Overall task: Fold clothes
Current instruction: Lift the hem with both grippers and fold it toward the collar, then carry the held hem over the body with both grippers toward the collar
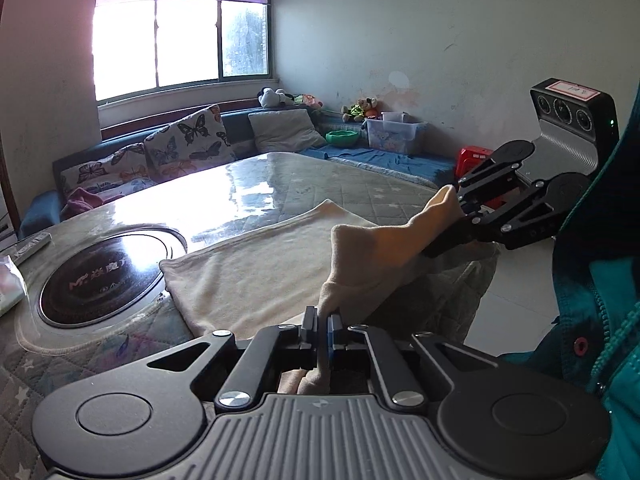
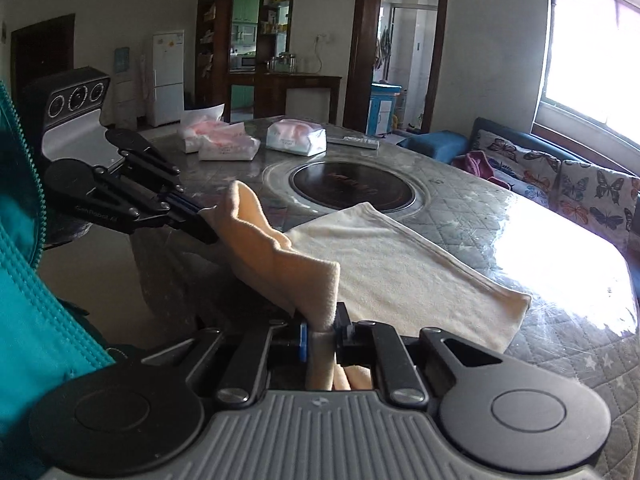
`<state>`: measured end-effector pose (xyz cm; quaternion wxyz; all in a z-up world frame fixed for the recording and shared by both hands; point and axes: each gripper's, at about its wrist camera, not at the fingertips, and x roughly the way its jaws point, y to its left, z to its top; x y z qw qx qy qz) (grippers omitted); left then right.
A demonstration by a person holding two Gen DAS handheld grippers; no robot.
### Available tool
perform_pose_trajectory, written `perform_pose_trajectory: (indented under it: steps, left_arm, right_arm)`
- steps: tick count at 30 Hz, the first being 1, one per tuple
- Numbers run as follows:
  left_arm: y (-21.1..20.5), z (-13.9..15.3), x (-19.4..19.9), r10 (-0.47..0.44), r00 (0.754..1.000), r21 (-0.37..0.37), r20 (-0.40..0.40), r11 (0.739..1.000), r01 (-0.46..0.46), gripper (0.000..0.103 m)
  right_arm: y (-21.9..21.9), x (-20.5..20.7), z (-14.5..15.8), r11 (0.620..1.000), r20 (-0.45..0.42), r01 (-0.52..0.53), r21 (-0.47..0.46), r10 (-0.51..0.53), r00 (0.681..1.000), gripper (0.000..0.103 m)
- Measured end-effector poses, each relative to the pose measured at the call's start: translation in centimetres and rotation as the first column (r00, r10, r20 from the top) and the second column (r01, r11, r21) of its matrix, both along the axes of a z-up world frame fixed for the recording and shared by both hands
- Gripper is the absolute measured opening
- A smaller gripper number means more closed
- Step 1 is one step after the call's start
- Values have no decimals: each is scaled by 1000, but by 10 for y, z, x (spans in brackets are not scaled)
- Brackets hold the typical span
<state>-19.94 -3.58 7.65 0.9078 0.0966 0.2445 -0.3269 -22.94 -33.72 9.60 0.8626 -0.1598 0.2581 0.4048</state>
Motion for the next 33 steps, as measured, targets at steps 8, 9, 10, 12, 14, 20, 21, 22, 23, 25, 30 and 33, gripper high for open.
perform_pose_trajectory:
  steps: [8, 9, 10, 12, 14, 20, 21, 22, 23, 25, 30, 33]
  left_arm:
    - [0, 15, 49, 10, 1000, -37, 5, 999, -10, 5]
    - [0, 16, 59, 11, 1000, -40, 2, 999, -11, 5]
    - [1, 17, 69, 11, 1000, -43, -1, 999, -11, 5]
    - [0, 17, 90, 14, 1000, -45, -9, 999, -15, 5]
    - [-1, 16, 112, 19, 1000, -43, -19, 999, -20, 5]
    - [-10, -6, 179, 68, 995, -14, -79, 998, -69, 5]
    - [-11, -11, 190, 79, 993, -9, -90, 997, -80, 5]
    - [-13, -16, 200, 90, 991, -3, -100, 996, -90, 5]
    - [-14, -21, 211, 101, 989, 2, -111, 995, -101, 5]
    - [-17, -31, 231, 123, 984, 13, -131, 992, -122, 5]
    - [-21, -40, 246, 168, 974, 13, -152, 986, -168, 6]
    - [-22, -35, 242, 177, 974, 2, -141, 984, -178, 9]
  right_arm:
    - [3, 32, 17, 1000, 5, 13, 4, -13, 1000, 10]
    - [4, 41, 19, 1000, 3, 14, 5, -14, 1000, 10]
    - [5, 50, 22, 1000, 0, 15, 5, -15, 1000, 10]
    - [6, 68, 25, 1000, -7, 15, 1, -15, 1000, 10]
    - [7, 90, 28, 1000, -21, 16, -5, -16, 1000, 10]
    - [13, 157, 21, 998, -64, 56, -26, -57, 996, 10]
    - [14, 170, 15, 997, -77, 69, -34, -71, 994, 10]
    - [15, 184, 9, 996, -90, 82, -42, -86, 992, 10]
    - [16, 195, 3, 994, -102, 99, -45, -103, 989, 10]
    - [17, 210, -12, 989, -125, 142, -33, -145, 981, 10]
    - [13, 236, -48, 964, -180, 266, 18, -258, 949, 21]
    - [6, 239, -61, 941, -190, 334, 48, -320, 928, 24]
